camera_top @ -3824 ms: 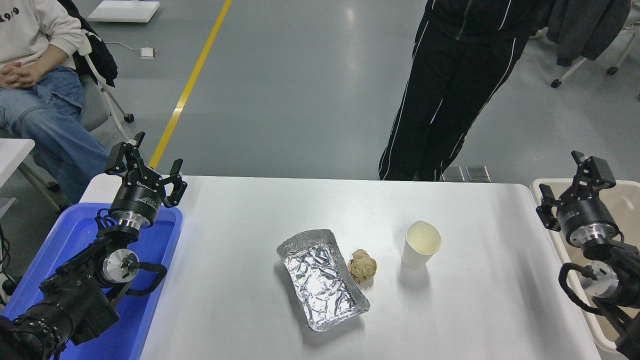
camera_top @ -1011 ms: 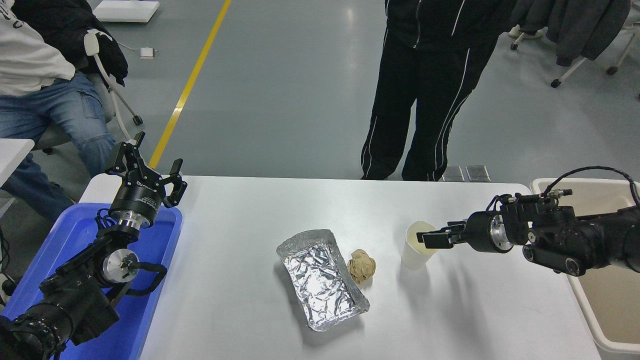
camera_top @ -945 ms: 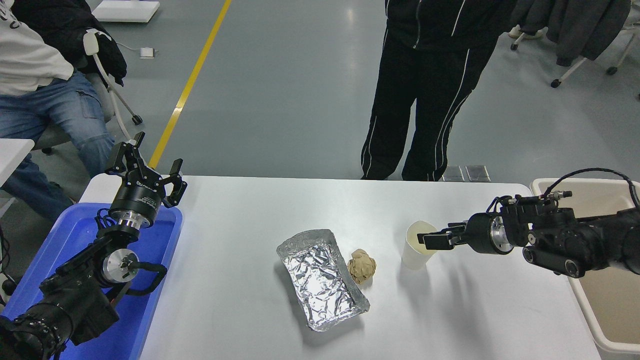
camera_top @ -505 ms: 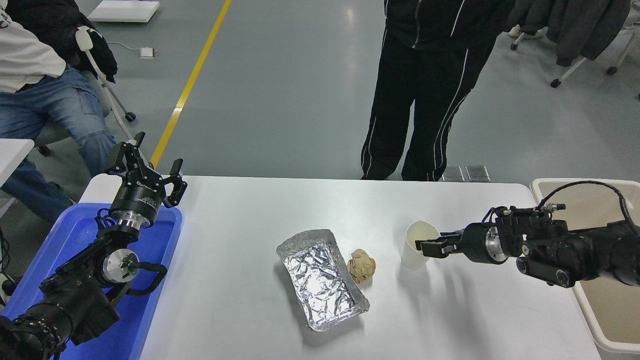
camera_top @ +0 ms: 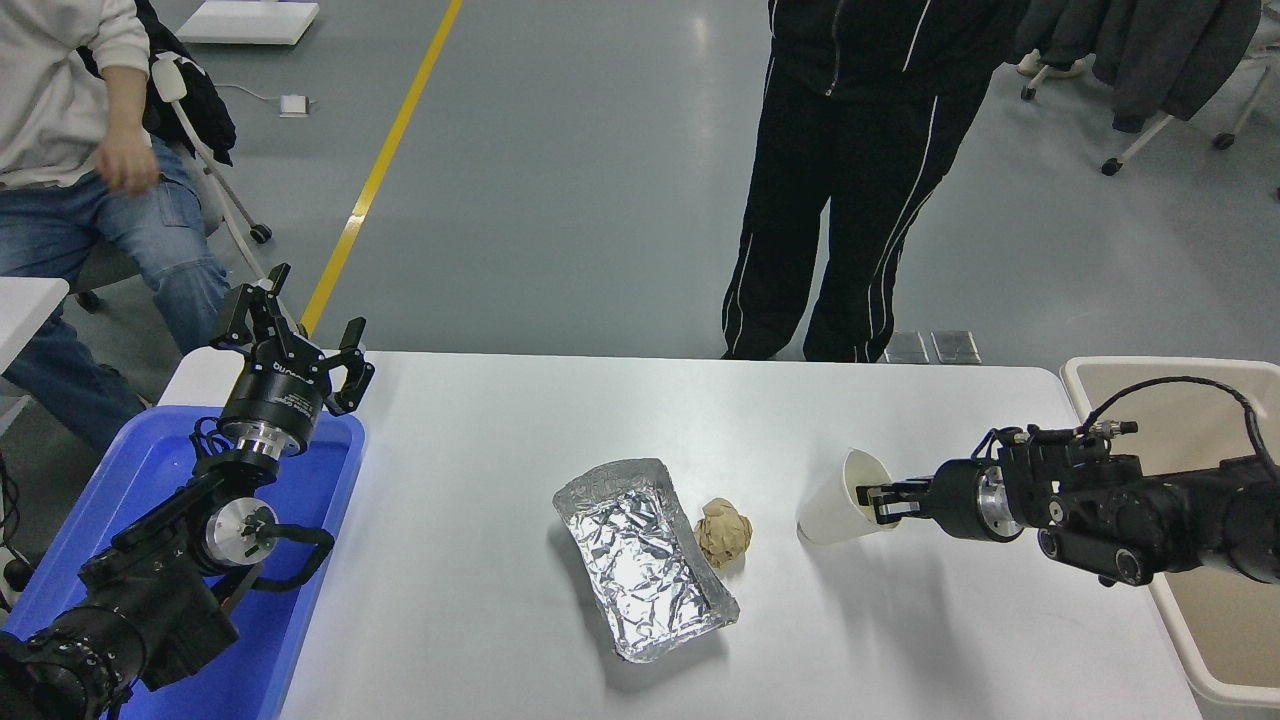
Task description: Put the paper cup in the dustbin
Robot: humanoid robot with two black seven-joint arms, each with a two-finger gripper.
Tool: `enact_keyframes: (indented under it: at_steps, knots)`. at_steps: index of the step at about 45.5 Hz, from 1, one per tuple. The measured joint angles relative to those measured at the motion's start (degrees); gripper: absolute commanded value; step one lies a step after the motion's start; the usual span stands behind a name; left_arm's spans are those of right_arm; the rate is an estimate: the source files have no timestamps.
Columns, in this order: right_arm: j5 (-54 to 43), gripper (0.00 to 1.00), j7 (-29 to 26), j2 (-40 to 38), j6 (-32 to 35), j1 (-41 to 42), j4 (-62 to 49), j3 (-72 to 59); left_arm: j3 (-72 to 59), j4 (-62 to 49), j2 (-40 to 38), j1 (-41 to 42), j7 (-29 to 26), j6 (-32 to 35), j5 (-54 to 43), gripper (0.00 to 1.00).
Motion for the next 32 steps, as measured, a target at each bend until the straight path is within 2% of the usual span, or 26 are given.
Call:
enact_keyframes:
  at_steps: [19, 32]
  knots:
    - [3.64, 0.00, 0.51, -2.17, 0.07, 0.70, 0.51, 1.03, 0.00, 0.00, 0.00, 0.00, 0.00, 0.00, -0.01, 1.00]
    - [7.56, 0.00, 2.08, -7.82, 2.52, 0.56, 3.06, 10.62, 0.00, 0.02, 0.00, 0.00, -0.01, 0.00, 0.00, 1.00]
